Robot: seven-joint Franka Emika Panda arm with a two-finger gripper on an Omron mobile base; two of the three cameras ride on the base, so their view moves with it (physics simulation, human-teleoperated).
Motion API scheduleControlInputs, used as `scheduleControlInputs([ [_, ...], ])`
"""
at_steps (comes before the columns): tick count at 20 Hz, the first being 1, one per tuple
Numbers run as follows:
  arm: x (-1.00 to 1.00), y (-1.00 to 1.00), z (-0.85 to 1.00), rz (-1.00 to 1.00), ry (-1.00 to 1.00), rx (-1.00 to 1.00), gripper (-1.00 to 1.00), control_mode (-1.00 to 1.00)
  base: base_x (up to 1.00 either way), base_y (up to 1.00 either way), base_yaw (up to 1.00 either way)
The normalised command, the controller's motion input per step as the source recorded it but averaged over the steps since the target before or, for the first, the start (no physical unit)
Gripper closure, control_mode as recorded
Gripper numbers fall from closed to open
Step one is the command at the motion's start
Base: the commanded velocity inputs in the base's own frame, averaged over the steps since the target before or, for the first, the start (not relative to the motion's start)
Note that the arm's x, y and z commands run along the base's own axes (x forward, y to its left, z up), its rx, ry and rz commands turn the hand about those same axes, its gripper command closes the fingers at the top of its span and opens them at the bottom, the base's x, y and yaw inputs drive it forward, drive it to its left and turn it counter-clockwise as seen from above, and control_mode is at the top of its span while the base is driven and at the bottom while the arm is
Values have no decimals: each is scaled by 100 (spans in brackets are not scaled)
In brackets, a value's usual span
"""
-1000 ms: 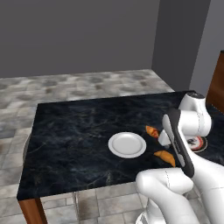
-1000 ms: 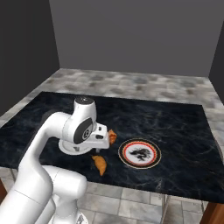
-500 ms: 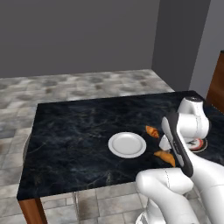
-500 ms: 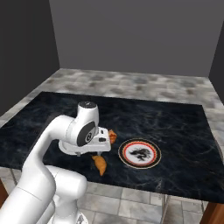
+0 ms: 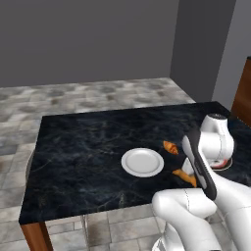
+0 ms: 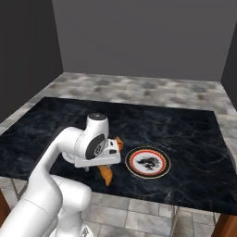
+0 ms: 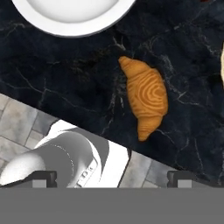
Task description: Place the pastries on the plates.
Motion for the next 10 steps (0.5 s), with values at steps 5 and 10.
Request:
scheduleControlInputs([
  [5, 2, -11, -19, 9, 0, 0, -100, -100, 0, 0, 0],
  [10, 12, -1, -15, 8, 0, 0, -100, -100, 0, 0, 0],
])
